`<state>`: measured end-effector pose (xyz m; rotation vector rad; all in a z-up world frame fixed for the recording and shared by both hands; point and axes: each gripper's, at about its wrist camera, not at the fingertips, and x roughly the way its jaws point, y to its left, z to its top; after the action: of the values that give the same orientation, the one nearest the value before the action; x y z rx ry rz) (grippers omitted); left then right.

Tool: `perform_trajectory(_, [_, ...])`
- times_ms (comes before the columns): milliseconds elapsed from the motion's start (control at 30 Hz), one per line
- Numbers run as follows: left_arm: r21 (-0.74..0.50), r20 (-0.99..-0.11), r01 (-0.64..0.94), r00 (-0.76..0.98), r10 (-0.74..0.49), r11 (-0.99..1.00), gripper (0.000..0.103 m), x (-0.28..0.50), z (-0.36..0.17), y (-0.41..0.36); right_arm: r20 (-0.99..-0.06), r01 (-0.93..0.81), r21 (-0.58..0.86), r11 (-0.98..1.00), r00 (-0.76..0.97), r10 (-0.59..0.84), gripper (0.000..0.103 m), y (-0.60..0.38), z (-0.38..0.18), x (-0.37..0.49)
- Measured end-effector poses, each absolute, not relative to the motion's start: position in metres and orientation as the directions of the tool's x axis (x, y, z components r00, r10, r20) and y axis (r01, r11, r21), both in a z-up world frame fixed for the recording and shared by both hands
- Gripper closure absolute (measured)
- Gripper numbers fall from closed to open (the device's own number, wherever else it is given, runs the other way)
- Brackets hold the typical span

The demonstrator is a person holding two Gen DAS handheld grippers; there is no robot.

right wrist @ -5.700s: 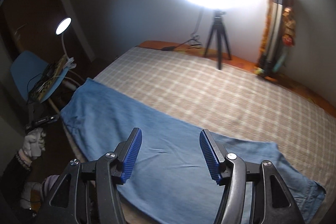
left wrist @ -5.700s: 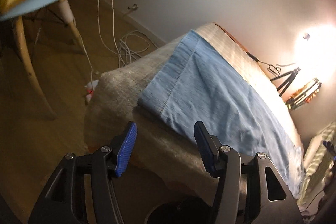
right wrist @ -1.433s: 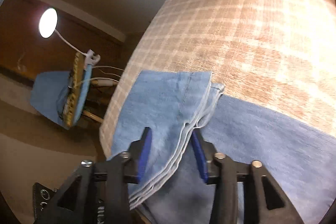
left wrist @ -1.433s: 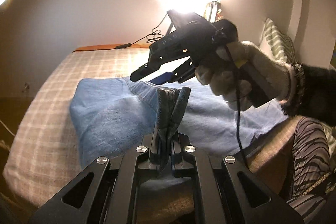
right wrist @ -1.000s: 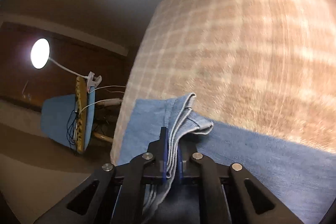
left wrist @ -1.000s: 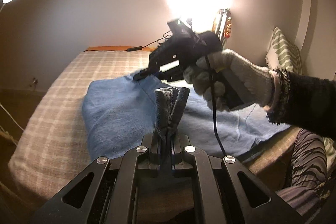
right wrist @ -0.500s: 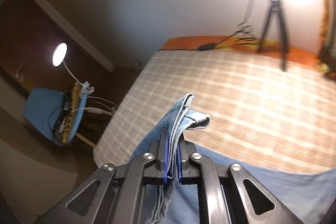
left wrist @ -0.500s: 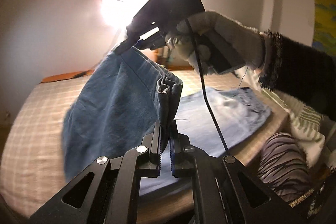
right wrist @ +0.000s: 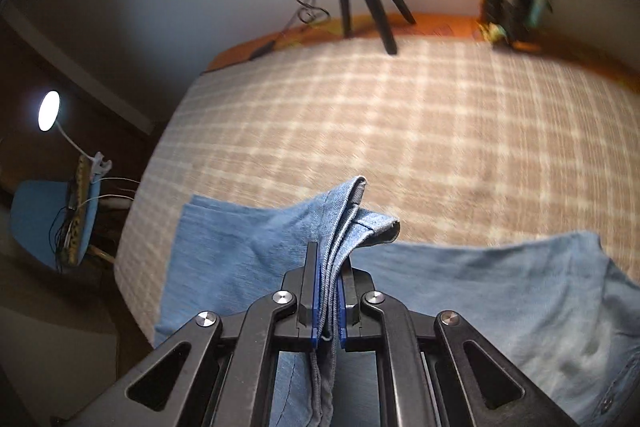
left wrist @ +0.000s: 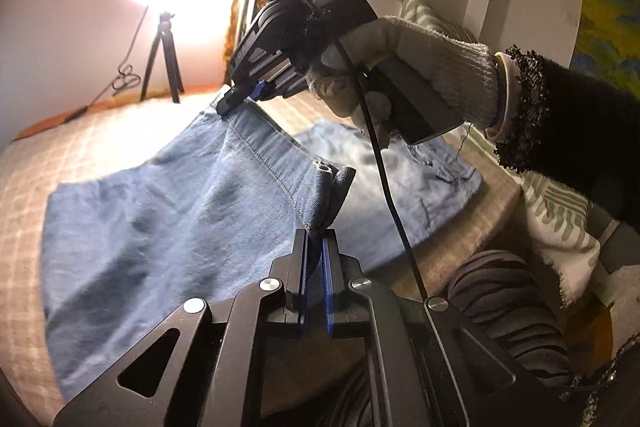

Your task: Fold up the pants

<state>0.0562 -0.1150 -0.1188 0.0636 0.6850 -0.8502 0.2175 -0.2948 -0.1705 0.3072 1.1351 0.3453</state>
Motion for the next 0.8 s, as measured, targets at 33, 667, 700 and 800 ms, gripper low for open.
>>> perform_trajectory(33, [-0.212, -0.587, 0.713, 0.453, -0.67, 0.668, 0.098, 0.055, -0.12, -0.117, -0.83, -0.114, 0.401, 0.909, 0.376, 0.413, 0.099, -0.297, -0.173, 0.216])
perform_trajectory(667, [-0.144, -0.62, 0.76, 0.43, -0.657, 0.634, 0.096, 0.049, -0.128, -0.134, -0.829, -0.1, 0.402, 0.91, 0.383, 0.408, 0.099, -0.325, -0.177, 0.204])
perform_trajectory(700, [-0.136, -0.629, 0.761, 0.429, -0.649, 0.634, 0.095, 0.051, -0.131, -0.132, -0.828, -0.1, 0.407, 0.908, 0.379, 0.413, 0.099, -0.324, -0.181, 0.207])
perform_trajectory(800, [-0.078, -0.673, 0.8, 0.398, -0.624, 0.595, 0.092, 0.051, -0.139, -0.142, -0.824, -0.094, 0.429, 0.898, 0.367, 0.432, 0.099, -0.323, -0.191, 0.216])
